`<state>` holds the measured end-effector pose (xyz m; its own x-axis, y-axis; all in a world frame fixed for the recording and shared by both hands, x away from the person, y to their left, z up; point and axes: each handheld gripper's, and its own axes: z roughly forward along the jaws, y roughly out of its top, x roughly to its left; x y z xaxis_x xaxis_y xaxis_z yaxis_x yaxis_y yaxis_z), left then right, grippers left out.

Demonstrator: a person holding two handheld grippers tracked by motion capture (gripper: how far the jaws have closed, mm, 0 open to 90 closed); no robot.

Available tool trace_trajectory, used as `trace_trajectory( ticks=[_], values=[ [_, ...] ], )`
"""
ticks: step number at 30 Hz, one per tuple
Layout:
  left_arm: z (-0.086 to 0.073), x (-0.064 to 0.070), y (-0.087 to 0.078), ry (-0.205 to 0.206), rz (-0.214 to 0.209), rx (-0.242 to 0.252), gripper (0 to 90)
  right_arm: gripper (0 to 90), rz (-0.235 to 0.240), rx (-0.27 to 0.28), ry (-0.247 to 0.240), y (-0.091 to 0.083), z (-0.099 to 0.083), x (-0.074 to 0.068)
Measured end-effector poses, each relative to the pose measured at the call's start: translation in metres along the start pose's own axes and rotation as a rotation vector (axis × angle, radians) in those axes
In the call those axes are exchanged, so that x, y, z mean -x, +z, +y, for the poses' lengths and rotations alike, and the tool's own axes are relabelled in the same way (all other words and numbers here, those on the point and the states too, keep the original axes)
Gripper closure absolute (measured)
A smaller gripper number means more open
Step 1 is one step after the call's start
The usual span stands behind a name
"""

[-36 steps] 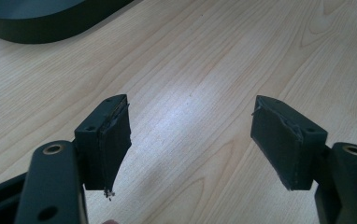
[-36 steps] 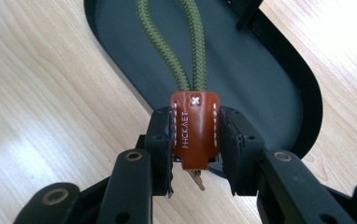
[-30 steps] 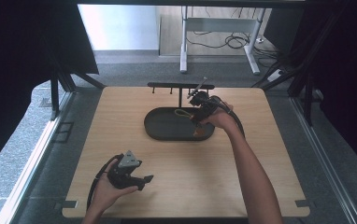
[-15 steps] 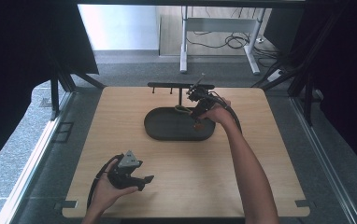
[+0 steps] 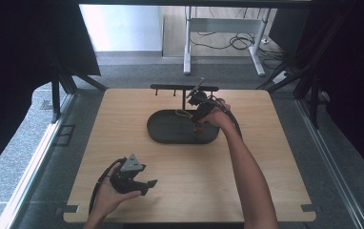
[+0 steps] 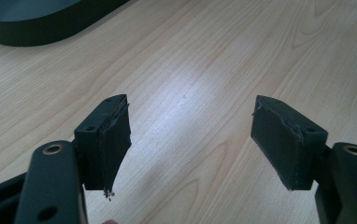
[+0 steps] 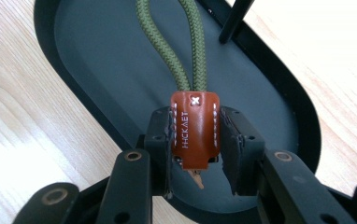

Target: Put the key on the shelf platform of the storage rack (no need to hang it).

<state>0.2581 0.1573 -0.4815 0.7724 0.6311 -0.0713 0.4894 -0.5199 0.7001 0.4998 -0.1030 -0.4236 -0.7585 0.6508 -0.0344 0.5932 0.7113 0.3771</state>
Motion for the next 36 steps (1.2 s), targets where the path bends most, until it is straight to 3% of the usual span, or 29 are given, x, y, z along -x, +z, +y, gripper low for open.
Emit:
trace_trajectory(
  ticks=[17, 29, 33, 36],
  values=[
    [0.000, 0.001, 0.002, 0.004, 0.001, -0.009, 29.0, 62.6, 0.019, -0.006, -0.001, 0.013, -0.012, -0.001],
    [0.002, 0.006, 0.008, 0.017, 0.003, -0.027, 28.9, 54.9, 0.010, 0.033, -0.013, -0.006, -0.032, -0.007],
    [0.002, 0.004, 0.007, 0.004, -0.003, -0.019, 28.9, 52.6, 0.021, 0.045, -0.009, -0.012, -0.041, -0.010],
    [0.000, 0.002, 0.007, -0.001, 0.011, -0.024, 28.9, 51.2, 0.025, 0.050, -0.035, -0.016, -0.047, -0.014]
  ],
)
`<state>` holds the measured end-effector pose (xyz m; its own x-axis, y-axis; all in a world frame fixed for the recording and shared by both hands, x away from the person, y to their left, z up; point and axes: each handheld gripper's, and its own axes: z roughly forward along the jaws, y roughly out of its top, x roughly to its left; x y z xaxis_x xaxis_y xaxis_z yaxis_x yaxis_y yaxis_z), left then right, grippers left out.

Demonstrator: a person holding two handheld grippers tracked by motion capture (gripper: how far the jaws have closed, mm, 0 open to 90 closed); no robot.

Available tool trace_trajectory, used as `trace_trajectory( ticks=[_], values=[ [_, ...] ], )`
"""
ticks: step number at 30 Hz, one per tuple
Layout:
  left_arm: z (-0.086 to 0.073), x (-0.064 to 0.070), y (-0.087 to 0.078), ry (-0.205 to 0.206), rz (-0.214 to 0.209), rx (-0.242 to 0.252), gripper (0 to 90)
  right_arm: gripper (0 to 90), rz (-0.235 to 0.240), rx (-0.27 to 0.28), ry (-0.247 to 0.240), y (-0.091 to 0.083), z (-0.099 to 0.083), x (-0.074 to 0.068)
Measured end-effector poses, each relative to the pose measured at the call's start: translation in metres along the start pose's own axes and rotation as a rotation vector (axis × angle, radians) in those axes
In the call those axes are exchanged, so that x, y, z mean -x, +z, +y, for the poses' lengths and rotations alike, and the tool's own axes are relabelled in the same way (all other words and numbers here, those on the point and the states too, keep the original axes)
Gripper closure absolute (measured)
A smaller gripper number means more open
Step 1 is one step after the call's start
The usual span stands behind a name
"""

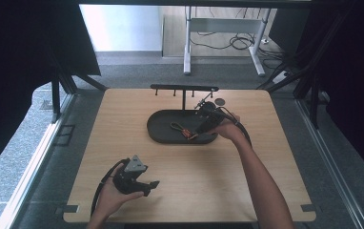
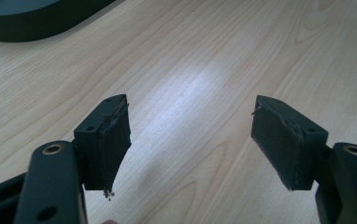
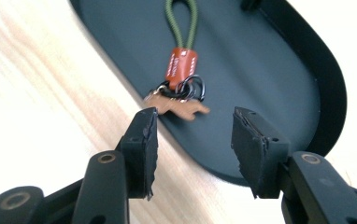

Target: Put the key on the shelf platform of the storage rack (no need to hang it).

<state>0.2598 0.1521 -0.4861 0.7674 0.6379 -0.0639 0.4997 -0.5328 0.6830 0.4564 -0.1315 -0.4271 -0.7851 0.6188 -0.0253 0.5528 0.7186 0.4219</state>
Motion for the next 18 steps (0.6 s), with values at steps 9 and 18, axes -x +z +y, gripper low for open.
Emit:
trace_trajectory(
  ticks=[9, 18],
  values=[
    [0.001, 0.000, -0.004, -0.001, 0.018, 0.004, 28.9, 48.7, 0.014, 0.054, -0.043, -0.012, -0.016, -0.015],
    [-0.004, -0.006, -0.013, -0.018, 0.042, 0.024, 28.9, 47.8, 0.005, 0.141, -0.036, -0.034, -0.053, -0.028]
  ],
)
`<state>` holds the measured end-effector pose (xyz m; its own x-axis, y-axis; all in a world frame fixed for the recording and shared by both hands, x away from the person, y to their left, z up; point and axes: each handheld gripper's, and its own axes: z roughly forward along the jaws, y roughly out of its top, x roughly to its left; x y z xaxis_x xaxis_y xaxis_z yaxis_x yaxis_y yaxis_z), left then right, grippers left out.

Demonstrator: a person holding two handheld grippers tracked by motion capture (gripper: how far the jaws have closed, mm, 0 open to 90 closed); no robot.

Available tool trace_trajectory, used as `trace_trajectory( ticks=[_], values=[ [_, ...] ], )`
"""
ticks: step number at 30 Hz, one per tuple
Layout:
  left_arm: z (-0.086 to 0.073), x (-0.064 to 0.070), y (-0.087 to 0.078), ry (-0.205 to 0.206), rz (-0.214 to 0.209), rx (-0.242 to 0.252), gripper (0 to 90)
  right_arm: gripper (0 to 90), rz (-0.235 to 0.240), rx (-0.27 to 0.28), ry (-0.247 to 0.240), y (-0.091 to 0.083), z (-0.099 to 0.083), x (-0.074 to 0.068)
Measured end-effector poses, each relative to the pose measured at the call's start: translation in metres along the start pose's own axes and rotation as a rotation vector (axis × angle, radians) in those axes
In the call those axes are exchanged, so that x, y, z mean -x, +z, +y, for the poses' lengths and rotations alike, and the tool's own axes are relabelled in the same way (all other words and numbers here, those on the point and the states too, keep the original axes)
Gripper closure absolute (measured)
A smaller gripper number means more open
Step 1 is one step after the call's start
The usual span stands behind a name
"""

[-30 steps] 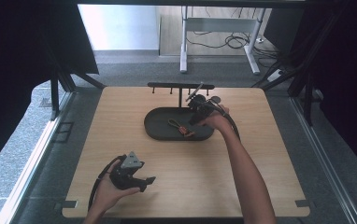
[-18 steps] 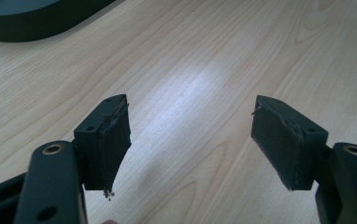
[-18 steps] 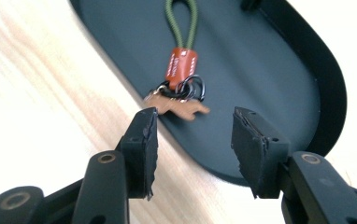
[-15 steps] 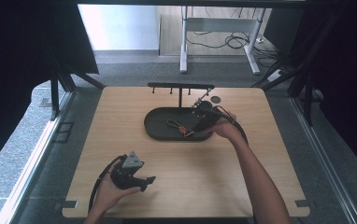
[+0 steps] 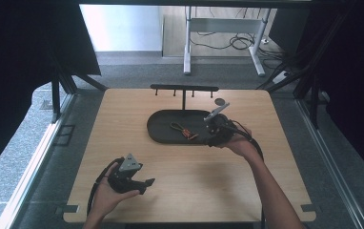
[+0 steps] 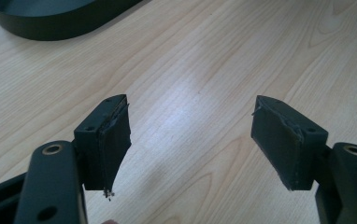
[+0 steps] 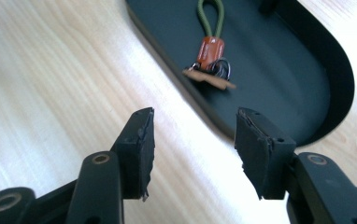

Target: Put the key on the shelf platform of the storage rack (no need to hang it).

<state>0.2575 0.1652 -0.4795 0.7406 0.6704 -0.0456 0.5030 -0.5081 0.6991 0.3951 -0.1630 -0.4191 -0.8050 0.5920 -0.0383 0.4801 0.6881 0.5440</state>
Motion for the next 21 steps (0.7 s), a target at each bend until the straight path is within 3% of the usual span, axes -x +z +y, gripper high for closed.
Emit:
trace_trajectory(
  ticks=[6, 11, 21],
  values=[
    [-0.001, -0.004, -0.003, -0.012, 0.017, 0.004, 28.9, 46.3, -0.004, 0.083, 0.004, -0.017, -0.036, -0.012],
    [-0.003, -0.007, 0.000, -0.030, 0.028, -0.011, 28.9, 45.6, 0.013, 0.130, 0.044, -0.023, -0.073, -0.017],
    [-0.005, -0.008, 0.001, -0.037, 0.048, -0.025, 28.9, 44.9, 0.009, 0.080, 0.103, -0.008, -0.133, -0.029]
  ],
)
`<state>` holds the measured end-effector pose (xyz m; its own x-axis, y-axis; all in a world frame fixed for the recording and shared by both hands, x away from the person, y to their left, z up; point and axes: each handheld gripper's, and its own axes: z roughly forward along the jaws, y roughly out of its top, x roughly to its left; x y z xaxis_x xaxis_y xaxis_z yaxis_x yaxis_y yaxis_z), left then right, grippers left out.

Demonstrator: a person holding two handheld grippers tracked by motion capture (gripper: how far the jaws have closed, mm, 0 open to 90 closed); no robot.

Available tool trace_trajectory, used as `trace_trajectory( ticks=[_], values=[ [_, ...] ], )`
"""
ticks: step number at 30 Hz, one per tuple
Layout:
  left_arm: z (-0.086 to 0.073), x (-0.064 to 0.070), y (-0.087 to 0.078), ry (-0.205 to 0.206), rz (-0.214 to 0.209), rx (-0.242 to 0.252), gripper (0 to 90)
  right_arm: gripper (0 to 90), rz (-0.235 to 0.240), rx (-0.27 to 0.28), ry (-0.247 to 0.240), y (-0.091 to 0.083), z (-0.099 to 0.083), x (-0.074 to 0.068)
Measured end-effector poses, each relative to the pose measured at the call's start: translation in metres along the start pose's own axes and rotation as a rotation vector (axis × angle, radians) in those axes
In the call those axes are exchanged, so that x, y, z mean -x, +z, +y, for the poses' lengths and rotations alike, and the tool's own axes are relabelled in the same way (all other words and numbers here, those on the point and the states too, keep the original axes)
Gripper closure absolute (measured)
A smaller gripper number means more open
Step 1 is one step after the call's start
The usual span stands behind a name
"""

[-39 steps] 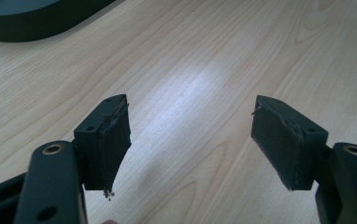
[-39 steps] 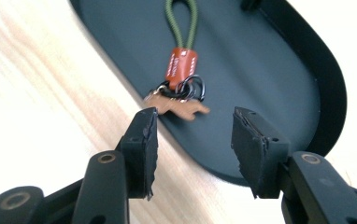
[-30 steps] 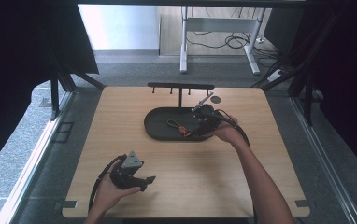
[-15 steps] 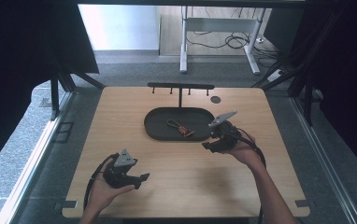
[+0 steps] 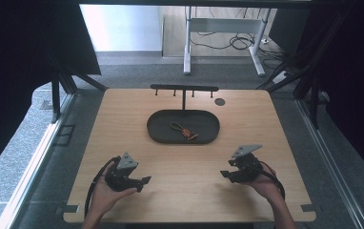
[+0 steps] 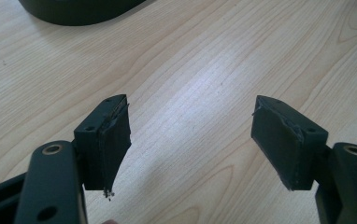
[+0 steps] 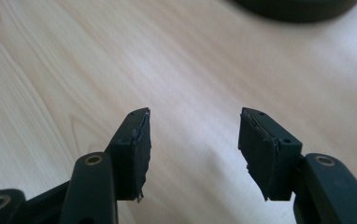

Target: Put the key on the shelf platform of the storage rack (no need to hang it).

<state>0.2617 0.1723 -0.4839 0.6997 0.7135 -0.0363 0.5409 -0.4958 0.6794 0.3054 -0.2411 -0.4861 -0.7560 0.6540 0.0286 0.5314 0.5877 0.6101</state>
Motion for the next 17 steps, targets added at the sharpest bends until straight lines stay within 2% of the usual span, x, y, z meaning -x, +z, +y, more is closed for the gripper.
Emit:
trace_trajectory(
  ticks=[3, 4, 8, 17],
  values=[
    [0.000, -0.001, -0.001, -0.003, 0.006, 0.001, 28.9, 45.5, 0.022, -0.013, 0.013, 0.006, -0.012, 0.000],
    [0.000, 0.000, -0.001, -0.004, 0.009, 0.001, 28.9, 45.5, 0.014, -0.024, 0.014, 0.008, -0.014, 0.000],
    [0.000, 0.000, -0.003, -0.002, 0.010, 0.007, 28.9, 45.5, -0.002, -0.007, 0.023, 0.011, -0.020, 0.001],
    [0.003, 0.005, 0.001, 0.013, 0.013, 0.008, 28.9, 42.7, -0.083, 0.111, 0.078, 0.005, -0.034, 0.008]
  ],
)
